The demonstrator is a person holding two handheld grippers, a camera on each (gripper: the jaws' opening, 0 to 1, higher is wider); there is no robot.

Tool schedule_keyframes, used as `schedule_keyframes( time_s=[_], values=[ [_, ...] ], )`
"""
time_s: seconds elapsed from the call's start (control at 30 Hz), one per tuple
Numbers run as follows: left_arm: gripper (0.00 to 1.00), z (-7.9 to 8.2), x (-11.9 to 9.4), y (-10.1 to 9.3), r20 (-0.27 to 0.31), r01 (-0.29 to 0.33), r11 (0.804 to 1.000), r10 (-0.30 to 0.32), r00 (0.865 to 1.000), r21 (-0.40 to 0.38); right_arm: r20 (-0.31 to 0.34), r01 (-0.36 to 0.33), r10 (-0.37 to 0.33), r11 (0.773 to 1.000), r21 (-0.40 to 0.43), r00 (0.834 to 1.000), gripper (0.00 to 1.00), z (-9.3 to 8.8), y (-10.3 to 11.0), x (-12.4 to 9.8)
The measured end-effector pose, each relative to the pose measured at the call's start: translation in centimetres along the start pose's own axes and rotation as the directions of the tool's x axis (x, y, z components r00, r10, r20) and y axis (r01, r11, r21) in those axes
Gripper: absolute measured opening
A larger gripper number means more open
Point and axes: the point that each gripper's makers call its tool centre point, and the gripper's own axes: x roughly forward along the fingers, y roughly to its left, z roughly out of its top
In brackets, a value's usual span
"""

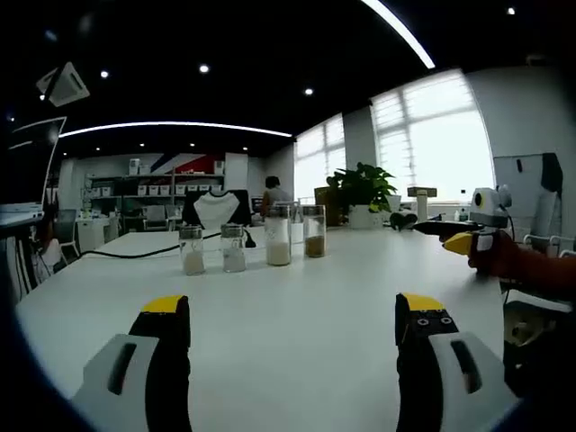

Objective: Rotate the seasoning bottle until the label or dispensing opening points toward the visible target arrow and the bottle remains upright within the marked orientation range

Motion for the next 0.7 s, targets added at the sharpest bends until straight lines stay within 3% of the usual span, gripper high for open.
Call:
schedule_keyframes(
  time_s=[0.5,0.7],
  values=[
    [1.00,-0.57,0.28,-0.24,-0.032,-0.002,0.999,0.003,0.999,0.035,-0.001,-0.004,0.004,1.000,-0.017,1.000,0.99,0.07,0.42,-0.07],
    [1.00,-0.89,0.39,-0.33,-0.049,-0.003,0.998,0.006,0.999,0.055,-0.039,-0.012,0.009,0.998,-0.059,0.999,0.99,-0.62,0.68,0.20]
  ],
)
